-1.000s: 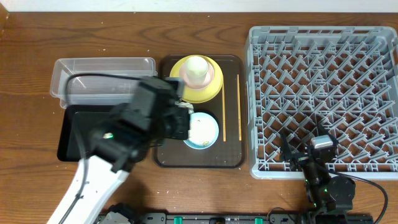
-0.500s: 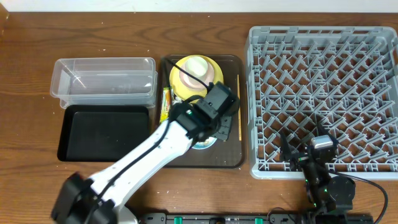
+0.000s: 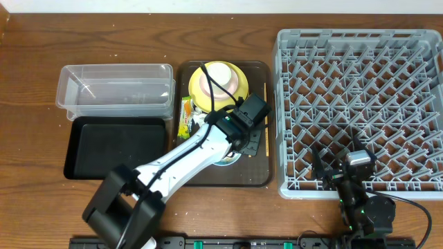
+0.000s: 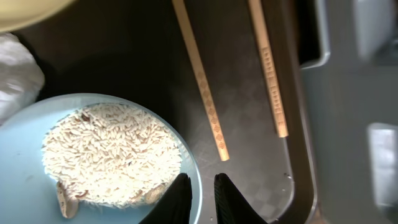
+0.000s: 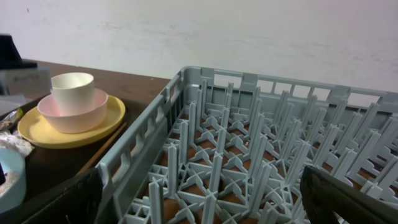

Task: Sort waste into correct bins and load items into the dishwasher rack
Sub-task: 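Reach the left gripper to the light-blue rice bowl on the brown tray, then grasp the light-blue bowl rim with the left gripper and lift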

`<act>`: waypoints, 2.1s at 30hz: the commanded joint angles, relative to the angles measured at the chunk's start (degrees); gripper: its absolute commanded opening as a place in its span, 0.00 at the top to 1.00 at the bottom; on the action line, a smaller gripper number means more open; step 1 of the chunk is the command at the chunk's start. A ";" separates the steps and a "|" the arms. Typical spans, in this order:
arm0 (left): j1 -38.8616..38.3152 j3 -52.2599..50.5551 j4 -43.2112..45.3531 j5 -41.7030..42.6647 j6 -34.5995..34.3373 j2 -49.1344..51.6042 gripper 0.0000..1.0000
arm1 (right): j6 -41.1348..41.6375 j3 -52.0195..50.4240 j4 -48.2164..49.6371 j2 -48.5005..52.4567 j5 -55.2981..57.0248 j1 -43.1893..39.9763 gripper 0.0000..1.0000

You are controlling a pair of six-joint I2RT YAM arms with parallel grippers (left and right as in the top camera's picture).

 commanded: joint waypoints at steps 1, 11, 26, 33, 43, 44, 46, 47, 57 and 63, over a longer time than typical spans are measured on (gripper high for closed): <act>-0.09 -0.74 -0.02 -1.11 -0.55 1.31 0.83 | -0.68 -0.07 -0.24 -0.02 0.35 0.57 0.01; -0.09 -0.79 0.85 -3.06 -0.52 4.61 0.83 | -0.68 -0.07 -0.26 -0.02 0.35 0.57 0.01; -0.09 -0.79 1.77 -3.04 -0.55 7.37 0.83 | -0.68 -0.07 -0.26 -0.02 0.35 0.57 0.01; -0.09 -0.79 1.77 -3.06 -0.52 7.37 0.83 | -0.68 -0.07 -0.24 -0.02 0.35 0.57 0.01; -0.13 -0.85 1.14 -5.79 -0.98 7.37 0.83 | -0.68 -0.07 -0.26 -0.02 0.35 0.57 0.01; -0.13 -0.85 1.14 -5.79 -0.98 7.37 0.83 | -0.68 -0.07 -0.26 -0.02 0.35 0.57 0.01; -0.13 -0.85 1.03 -5.79 -0.98 7.37 0.83 | -0.68 -0.07 -0.24 -0.02 0.35 0.57 0.01; -0.13 -0.85 0.92 -5.81 -0.98 7.37 0.83 | -0.68 -0.07 -0.26 -0.02 0.35 0.57 0.01; -0.07 -0.83 0.85 -5.81 -0.94 7.26 0.94 | -0.68 -0.07 -0.26 -0.02 0.35 0.57 0.01; -0.02 -0.81 -0.52 -5.79 -1.05 3.82 0.94 | -0.68 -0.07 -0.26 -0.02 0.35 0.57 0.01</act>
